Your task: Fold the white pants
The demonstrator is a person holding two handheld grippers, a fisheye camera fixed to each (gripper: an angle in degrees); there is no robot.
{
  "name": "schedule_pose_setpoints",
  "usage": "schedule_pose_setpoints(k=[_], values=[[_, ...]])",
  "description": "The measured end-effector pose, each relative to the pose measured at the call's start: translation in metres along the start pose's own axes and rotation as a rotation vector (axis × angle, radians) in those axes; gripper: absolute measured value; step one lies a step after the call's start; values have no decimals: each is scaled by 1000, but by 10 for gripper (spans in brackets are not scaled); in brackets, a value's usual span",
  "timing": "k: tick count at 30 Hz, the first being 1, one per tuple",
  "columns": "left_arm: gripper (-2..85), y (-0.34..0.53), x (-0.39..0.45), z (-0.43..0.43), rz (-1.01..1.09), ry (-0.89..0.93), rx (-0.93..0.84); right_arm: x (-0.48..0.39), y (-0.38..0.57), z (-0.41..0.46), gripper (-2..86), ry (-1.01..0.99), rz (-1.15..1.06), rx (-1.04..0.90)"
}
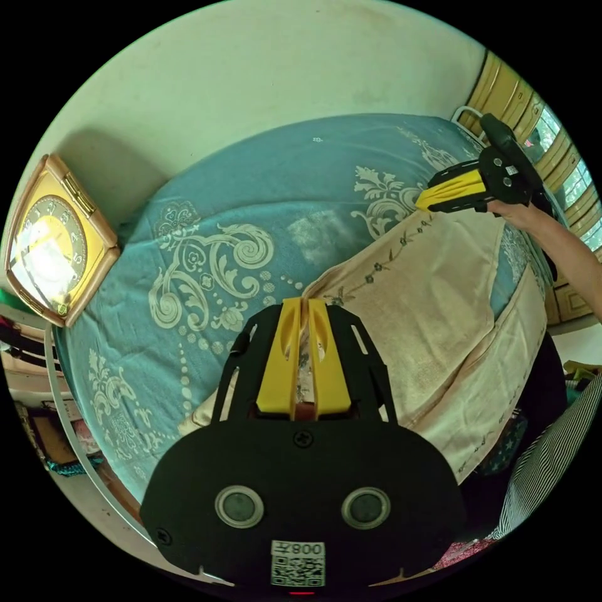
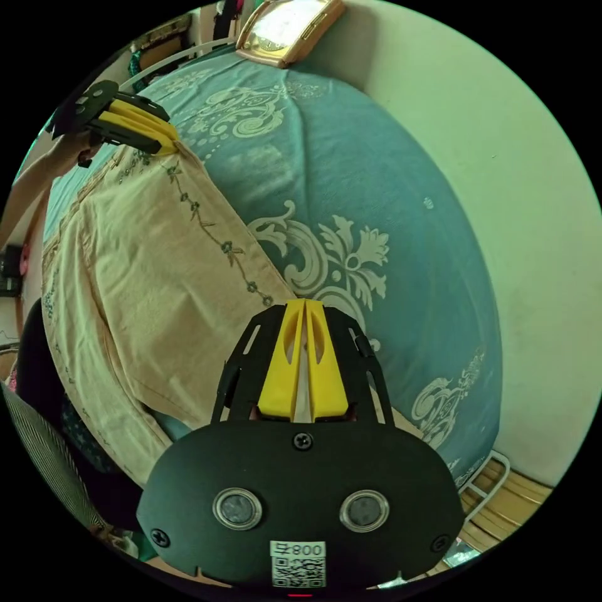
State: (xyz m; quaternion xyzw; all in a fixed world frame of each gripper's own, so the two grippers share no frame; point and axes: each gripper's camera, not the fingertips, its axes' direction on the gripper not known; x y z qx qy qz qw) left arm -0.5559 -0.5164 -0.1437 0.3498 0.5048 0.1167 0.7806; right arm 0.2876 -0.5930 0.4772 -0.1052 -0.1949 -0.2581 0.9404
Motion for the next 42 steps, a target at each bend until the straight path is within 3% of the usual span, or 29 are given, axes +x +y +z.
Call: schedule_pose_setpoints(k=[4, 9, 18, 23, 26, 35, 42], values=[[28, -13, 7, 27, -11, -46, -52, 1, -9, 10, 7, -28, 60, -40], [36, -13, 0, 26, -24, -14, -17, 27, 14, -11, 13, -53, 145, 57], [50, -20, -18, 31, -42, 56, -68, 94, 56, 14, 90, -242, 223, -9], [27, -25, -19, 4, -41, -34, -22, 91, 46, 21, 48, -188, 122, -68], [31, -24, -33, 2, -121, 11, -35, 87, 45, 26, 29, -125, 115, -67], [47, 27, -66, -91, -221, 27, 172, 109, 97, 18, 20, -168, 290, 137], [17, 61, -94, -113, -254, 46, 43, 134, 145, 59, 5, -282, 500, 202]])
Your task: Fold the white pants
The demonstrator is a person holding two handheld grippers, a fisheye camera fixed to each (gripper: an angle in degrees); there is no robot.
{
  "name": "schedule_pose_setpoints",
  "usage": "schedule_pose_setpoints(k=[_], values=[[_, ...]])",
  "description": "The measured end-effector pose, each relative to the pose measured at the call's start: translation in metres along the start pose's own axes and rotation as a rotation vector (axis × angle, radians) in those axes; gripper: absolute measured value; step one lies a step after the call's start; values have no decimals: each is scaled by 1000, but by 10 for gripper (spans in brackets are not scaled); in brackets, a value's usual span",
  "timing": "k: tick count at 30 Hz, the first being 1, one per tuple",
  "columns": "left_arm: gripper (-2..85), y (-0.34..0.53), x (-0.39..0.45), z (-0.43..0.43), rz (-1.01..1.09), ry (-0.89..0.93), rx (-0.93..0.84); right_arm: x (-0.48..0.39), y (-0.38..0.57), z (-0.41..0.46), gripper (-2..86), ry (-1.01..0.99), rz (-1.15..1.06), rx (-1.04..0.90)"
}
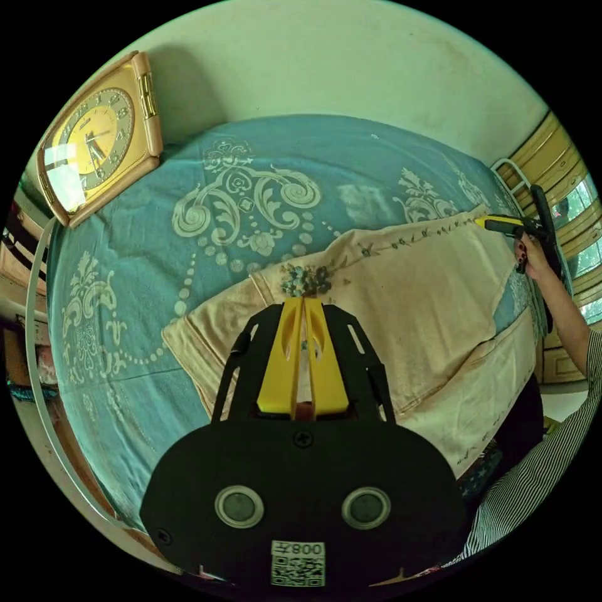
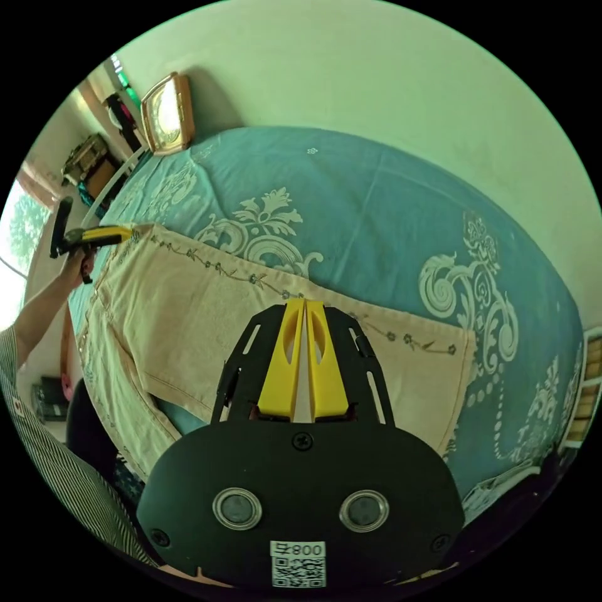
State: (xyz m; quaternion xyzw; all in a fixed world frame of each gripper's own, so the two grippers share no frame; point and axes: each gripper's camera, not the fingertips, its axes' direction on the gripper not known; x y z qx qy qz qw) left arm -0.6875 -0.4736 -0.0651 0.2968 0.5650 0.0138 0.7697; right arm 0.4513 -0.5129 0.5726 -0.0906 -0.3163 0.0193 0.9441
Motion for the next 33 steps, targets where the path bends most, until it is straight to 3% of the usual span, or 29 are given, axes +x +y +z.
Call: schedule_pose_setpoints(k=[4, 10, 20, 24, 33], values=[[17, 35, -25, -59, -36, 60, 48, -6, 9, 1, 3, -209, -41, 77], [63, 129, -59, -123, -226, 133, 56, -139, 12, 47, 9, -481, -446, -31], [74, 187, -75, -165, -342, 62, -32, -274, -2, 134, 76, -282, -800, -112], [50, 194, -76, -189, -343, 37, 9, -278, 1, 158, 76, -205, -812, -115], [14, 199, -80, -233, -364, 44, 59, -240, -5, 172, 17, -305, -733, -97]])
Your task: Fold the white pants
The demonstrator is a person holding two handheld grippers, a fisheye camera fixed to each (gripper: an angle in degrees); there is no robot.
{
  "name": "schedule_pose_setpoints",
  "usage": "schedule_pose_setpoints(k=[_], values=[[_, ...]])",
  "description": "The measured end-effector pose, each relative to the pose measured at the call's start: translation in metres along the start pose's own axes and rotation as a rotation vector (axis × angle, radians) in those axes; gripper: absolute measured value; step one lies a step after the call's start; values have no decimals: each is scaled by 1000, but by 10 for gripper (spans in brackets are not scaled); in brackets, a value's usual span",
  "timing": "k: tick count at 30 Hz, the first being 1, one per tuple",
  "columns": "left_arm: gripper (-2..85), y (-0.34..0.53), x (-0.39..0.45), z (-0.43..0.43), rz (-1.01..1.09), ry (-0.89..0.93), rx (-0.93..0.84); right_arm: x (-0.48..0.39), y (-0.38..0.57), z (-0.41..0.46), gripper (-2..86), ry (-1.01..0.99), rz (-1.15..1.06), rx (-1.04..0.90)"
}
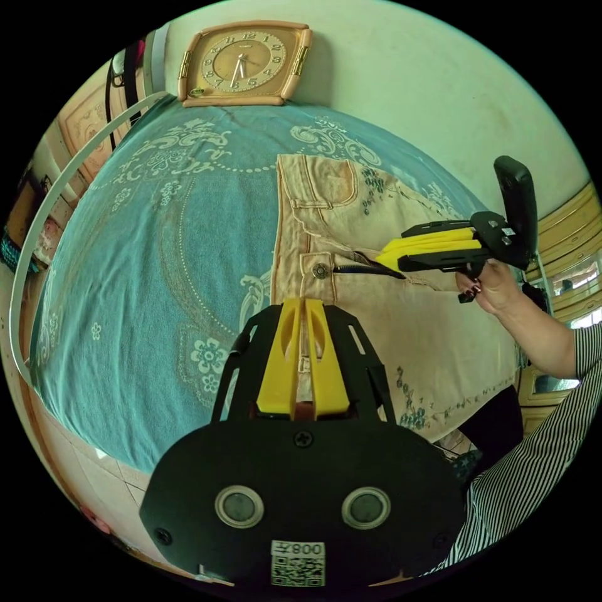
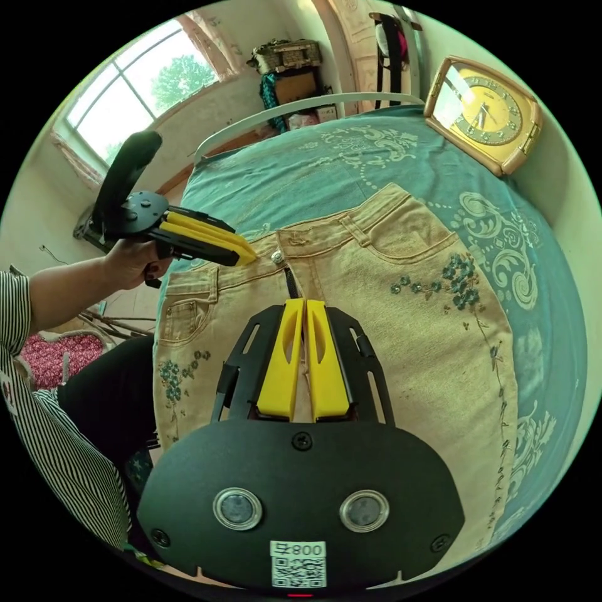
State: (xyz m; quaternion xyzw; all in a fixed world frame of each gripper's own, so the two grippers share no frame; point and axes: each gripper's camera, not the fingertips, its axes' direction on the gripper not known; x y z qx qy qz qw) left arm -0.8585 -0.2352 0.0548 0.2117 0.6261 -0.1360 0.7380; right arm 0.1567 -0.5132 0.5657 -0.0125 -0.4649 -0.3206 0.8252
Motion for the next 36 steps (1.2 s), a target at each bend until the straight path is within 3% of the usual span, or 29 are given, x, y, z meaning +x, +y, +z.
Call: schedule_pose_setpoints(k=[5, 10, 15, 22, 25, 29, 36], values=[[7, 4, -7, -30, -54, 2, 62, 19, 11, -10, 7, -138, 21, 73], [3, 1, 5, -74, -44, 46, 253, 4, 13, 25, 6, -58, -89, -49], [3, -22, 17, -31, 15, -39, 26, 18, 12, 30, 8, -118, -39, -33], [3, -18, 17, -32, 13, -16, 86, 22, 21, 3, 4, -79, 65, 72], [3, -21, 21, -28, 18, -33, 88, 16, 16, 36, 3, -42, 63, -76], [3, -26, 35, -20, 43, -99, 95, 4, 16, 36, 3, 17, 70, 14], [2, -42, 61, -26, 65, -126, 104, 1, -4, 25, 2, -13, 157, -52]])
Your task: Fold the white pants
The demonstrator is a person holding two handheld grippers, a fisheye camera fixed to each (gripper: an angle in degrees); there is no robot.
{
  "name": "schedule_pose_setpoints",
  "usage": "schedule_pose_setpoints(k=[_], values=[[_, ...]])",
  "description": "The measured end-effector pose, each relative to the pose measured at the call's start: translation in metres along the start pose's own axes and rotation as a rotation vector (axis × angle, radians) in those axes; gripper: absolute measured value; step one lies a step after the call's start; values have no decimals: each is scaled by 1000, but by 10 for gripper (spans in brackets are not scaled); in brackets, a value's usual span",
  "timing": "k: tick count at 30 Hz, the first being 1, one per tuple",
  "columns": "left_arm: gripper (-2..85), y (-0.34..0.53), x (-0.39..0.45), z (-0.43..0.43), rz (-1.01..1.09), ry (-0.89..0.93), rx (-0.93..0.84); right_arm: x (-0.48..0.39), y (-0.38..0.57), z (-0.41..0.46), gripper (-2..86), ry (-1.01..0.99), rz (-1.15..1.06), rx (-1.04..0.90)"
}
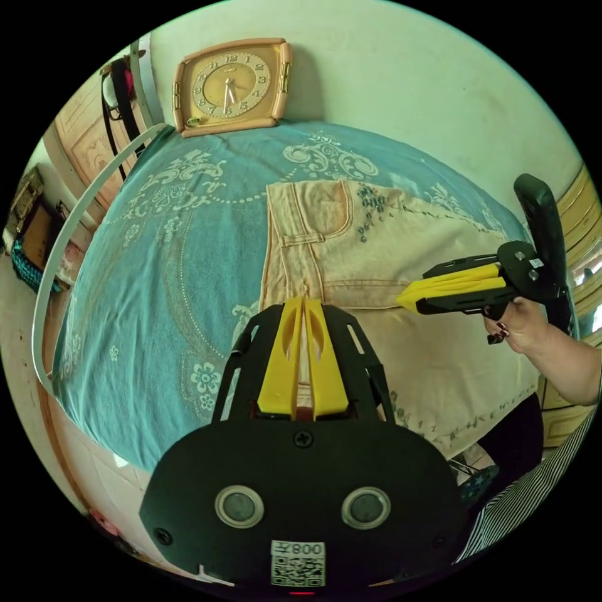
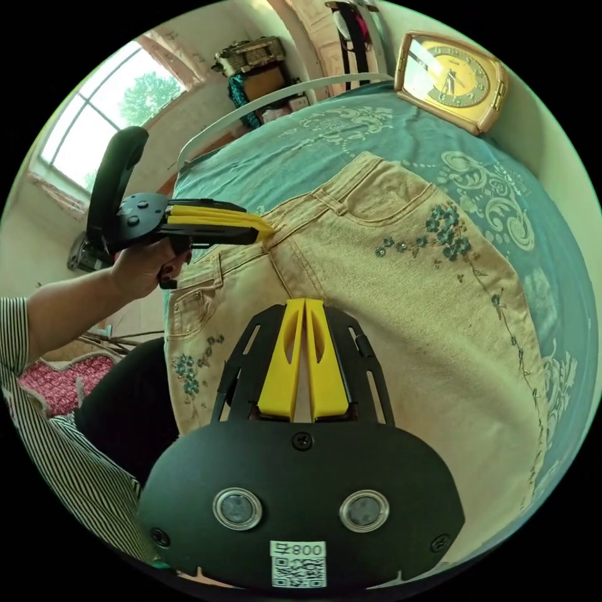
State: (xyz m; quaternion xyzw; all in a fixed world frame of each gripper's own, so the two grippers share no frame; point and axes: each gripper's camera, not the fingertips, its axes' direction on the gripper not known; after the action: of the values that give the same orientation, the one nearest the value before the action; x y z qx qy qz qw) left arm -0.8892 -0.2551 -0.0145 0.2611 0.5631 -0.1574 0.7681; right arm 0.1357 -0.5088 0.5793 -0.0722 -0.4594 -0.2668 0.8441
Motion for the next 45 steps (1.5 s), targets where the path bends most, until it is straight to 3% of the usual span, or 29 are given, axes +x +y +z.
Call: schedule_pose_setpoints(k=[4, 6, 11, 17, 24, 29, 37, 45], values=[[3, -1, 15, 44, 17, 62, -170, -7, 22, -18, 2, 51, 104, 58], [3, -1, 10, 44, -26, 89, -118, -6, 27, -2, 2, 33, 132, -22], [6, -13, -3, 38, -62, 235, 24, -8, 22, -21, 3, -45, 202, 56], [38, -72, -19, 77, -7, 370, 61, 13, 11, -65, 8, -41, 224, 184], [120, -160, 5, 150, 175, 308, -72, 62, -22, -99, 58, 109, 228, 169], [133, -208, 46, 211, 356, 191, -207, 91, -50, -106, 87, 192, 167, 14], [125, -220, 116, 318, 570, 31, -467, 99, -66, -95, 91, 261, 125, -136], [108, -207, 159, 371, 615, 4, -485, 82, -79, -75, 88, 261, 76, -226]])
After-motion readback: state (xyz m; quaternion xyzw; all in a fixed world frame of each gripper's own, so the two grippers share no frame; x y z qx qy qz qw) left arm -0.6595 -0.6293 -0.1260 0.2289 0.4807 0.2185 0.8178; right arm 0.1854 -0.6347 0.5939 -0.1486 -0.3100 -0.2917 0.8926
